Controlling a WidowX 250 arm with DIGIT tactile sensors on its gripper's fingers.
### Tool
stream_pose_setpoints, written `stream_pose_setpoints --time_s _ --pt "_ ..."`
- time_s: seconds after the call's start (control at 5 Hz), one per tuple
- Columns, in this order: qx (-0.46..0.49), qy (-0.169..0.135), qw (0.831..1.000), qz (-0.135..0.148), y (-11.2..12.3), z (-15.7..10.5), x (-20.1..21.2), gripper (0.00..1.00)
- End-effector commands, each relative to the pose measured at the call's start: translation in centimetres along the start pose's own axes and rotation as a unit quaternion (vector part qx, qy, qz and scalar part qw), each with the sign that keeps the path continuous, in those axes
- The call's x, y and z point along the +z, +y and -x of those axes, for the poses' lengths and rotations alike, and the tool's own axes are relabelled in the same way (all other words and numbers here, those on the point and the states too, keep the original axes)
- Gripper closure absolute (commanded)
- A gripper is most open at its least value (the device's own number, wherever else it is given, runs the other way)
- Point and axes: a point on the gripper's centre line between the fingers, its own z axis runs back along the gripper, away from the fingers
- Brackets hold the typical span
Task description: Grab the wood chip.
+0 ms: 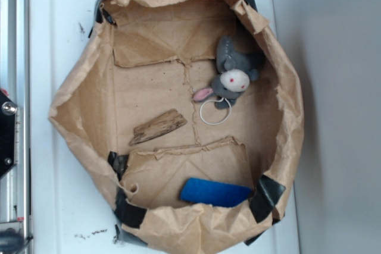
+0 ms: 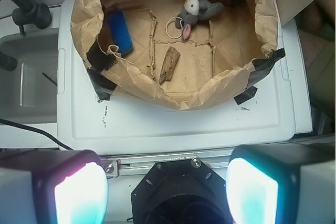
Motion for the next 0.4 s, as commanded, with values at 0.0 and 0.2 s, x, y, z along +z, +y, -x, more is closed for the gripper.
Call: stream_pose_setpoints --time_s 0.0,0.2 --pt "0.0 0.0 1.0 0.0 0.0 0.0 0.0 0.0" --pt "0.011 -0.002 1.0 0.023 -1.4 -5.0 0.6 0.0"
